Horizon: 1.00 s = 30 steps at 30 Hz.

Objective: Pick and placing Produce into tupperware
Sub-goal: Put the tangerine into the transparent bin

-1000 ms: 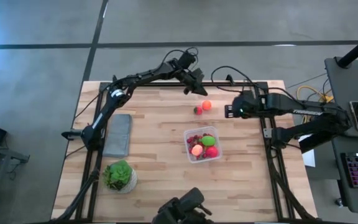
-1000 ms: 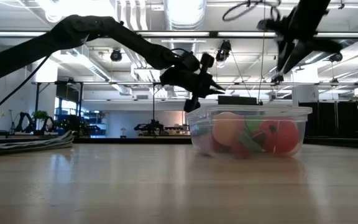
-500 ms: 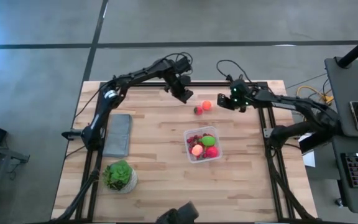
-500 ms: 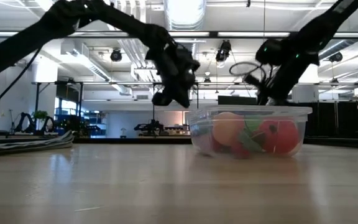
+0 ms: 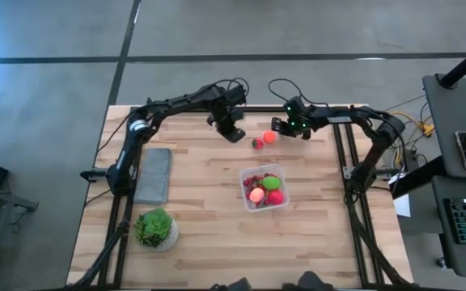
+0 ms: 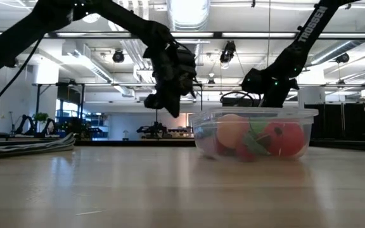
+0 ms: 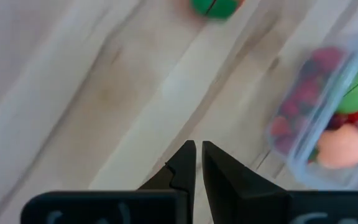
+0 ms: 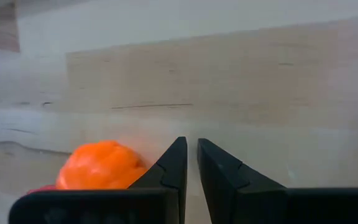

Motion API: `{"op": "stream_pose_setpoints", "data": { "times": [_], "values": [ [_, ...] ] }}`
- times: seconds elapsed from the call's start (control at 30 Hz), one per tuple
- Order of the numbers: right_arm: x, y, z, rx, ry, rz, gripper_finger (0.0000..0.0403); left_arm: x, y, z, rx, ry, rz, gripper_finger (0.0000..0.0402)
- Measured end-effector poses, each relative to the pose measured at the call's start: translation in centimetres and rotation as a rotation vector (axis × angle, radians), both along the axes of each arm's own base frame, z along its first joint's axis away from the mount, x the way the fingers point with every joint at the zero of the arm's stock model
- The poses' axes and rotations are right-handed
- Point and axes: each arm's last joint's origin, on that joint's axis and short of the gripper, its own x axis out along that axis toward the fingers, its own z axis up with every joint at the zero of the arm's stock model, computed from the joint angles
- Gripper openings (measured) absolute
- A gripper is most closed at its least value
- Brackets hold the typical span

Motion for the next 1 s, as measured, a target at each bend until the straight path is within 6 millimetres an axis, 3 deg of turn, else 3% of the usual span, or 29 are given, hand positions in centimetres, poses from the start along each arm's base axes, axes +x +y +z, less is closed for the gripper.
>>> {"op": "stream_pose_setpoints", "data": {
  "times": [0.23, 0.37, 0.47, 0.57, 0.63, 0.77, 0.9, 1.0],
  "values": [
    [1.4, -1.2, 0.1, -0.007, -0.032, 0.141, 0.0036, -1.9, -1.4, -0.9, 0.014, -0.038, 0.010, 0.0012],
    [4.0, -1.4, -0.3, 0.020, -0.157, 0.399, 0.0036, -3.0, -1.9, -0.5, 0.045, -0.117, 0.055, 0.0012],
    [5.8, -1.2, -0.6, 0.185, -0.292, 0.521, 0.0036, -3.9, -2.3, -0.1, 0.054, -0.157, 0.090, 0.0012],
    [6.9, -0.9, -1.2, 0.215, -0.230, 0.537, 0.0036, -4.6, -2.6, 0.0, 0.060, -0.170, 0.100, 0.0012],
    [7.4, -0.9, -0.7, 0.145, -0.150, 0.511, 0.0036, -5.0, -2.7, -0.1, 0.058, -0.169, 0.106, 0.0012],
    [6.7, -0.9, 1.0, 0.018, 0.018, 0.416, 0.0036, -5.5, -3.0, -1.1, 0.027, -0.123, 0.126, 0.0012],
    [5.5, -1.0, 3.7, -0.050, 0.037, 0.376, 0.0036, -5.7, -3.3, -2.1, 0.017, -0.108, 0.122, 0.0012],
    [4.7, -0.5, 4.3, -0.026, 0.049, 0.383, 0.0036, -5.5, -3.3, -2.6, 0.025, -0.131, 0.119, 0.0012]
  ]
}}
